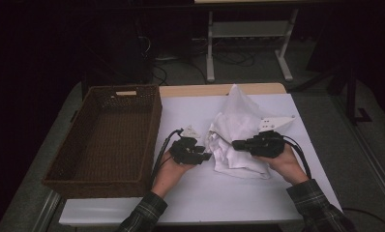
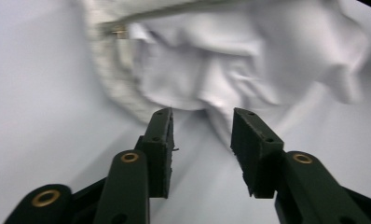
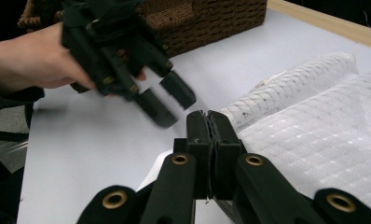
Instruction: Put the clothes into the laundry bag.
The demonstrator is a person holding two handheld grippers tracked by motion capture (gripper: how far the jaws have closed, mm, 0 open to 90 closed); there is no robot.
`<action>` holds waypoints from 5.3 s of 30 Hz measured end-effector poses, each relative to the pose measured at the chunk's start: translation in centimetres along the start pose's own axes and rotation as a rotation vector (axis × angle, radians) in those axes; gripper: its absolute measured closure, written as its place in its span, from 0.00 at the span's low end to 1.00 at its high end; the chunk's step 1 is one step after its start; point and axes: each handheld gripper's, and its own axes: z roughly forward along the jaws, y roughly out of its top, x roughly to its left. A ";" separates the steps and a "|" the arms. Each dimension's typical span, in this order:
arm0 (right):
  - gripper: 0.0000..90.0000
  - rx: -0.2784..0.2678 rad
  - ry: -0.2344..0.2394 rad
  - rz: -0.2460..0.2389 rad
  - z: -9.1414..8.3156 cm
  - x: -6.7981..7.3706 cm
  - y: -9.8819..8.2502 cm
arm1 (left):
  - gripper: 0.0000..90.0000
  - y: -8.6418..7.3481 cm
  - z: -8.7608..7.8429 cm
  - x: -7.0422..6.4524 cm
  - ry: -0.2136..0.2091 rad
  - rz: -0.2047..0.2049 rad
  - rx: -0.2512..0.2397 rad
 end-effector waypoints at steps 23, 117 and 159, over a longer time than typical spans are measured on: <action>0.98 -0.009 -0.005 0.009 -0.5 -0.5 -0.4 | 0.83 1.3 4.3 4.4 0.030 -0.071 0.011; 0.94 0.129 -0.289 0.060 3.3 1.6 -4.2 | 1.00 -3.6 0.5 0.9 -0.073 -0.056 0.069; 0.94 0.075 -0.239 0.034 2.4 1.6 -4.5 | 0.94 -0.9 0.7 3.5 0.145 -0.058 -0.015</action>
